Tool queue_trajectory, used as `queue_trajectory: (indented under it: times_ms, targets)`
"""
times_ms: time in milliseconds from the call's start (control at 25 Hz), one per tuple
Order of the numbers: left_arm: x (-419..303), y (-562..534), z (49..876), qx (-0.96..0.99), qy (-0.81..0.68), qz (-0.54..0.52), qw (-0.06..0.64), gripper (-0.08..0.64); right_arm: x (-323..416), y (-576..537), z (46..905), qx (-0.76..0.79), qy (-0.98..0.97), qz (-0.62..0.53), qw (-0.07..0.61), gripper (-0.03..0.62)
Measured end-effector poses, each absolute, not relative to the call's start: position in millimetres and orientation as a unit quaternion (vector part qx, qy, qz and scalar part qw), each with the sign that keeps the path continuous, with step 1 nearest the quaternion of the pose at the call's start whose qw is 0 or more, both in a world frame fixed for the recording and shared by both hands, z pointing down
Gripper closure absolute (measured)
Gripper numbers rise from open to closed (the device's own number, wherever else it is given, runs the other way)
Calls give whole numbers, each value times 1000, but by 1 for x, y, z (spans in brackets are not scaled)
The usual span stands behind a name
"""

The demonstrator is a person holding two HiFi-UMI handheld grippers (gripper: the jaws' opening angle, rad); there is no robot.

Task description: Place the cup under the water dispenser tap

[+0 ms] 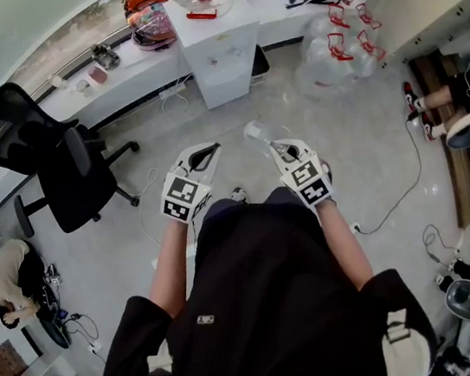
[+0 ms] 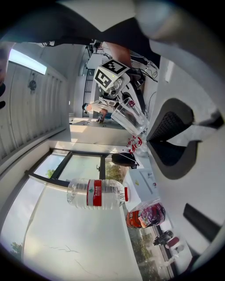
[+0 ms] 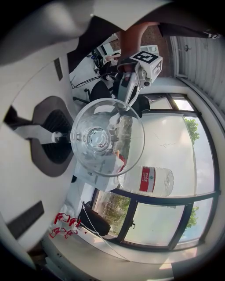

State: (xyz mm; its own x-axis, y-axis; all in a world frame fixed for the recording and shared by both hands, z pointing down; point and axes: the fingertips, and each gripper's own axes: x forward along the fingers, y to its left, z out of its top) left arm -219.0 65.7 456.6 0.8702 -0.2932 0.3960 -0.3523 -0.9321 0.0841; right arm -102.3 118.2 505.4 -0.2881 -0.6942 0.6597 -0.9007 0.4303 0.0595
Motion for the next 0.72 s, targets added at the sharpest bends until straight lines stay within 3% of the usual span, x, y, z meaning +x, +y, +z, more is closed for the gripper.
queue_trajectory:
  times_ms: [720]
  targets:
    - [-213, 40, 462, 958, -171, 216, 79, 560, -98, 88, 516, 493, -795, 178, 306, 595]
